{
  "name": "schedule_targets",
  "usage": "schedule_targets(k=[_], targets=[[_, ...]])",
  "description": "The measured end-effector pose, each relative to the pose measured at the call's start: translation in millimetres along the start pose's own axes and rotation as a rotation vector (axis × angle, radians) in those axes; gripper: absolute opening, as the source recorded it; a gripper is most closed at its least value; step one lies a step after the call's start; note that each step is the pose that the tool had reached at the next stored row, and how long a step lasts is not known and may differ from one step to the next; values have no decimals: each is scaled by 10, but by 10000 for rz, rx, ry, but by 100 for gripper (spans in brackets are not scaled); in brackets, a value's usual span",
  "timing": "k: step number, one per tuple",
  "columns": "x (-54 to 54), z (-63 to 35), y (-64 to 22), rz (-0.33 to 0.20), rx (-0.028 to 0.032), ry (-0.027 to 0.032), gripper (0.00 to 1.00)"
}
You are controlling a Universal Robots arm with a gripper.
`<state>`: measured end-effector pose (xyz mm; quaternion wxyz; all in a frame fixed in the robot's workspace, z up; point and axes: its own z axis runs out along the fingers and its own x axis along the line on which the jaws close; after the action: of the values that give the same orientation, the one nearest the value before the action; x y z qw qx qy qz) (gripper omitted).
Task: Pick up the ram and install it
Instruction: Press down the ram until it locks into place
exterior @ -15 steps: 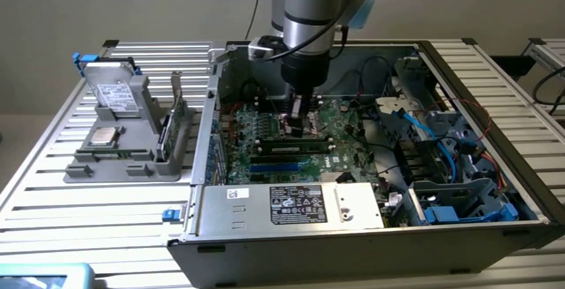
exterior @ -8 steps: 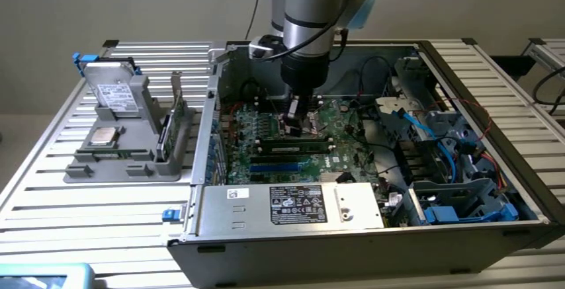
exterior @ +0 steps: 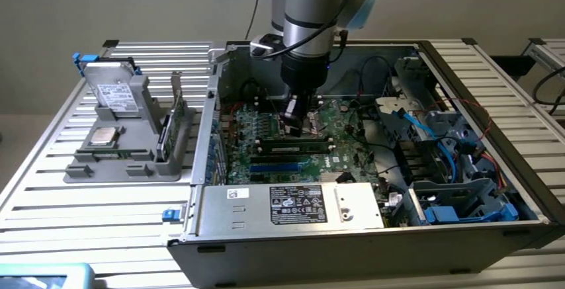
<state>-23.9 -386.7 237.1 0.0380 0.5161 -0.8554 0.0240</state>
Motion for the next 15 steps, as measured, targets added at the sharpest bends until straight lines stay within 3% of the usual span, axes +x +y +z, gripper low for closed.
schedule_targets(k=[2, 10, 12, 15], targets=[[0, -1, 0, 142, 17, -12, 11], [1, -14, 0, 978, -42, 7, 11], [3, -19, 0, 1110, 8, 88, 11], [2, -20, 0, 1297, 124, 267, 11]])
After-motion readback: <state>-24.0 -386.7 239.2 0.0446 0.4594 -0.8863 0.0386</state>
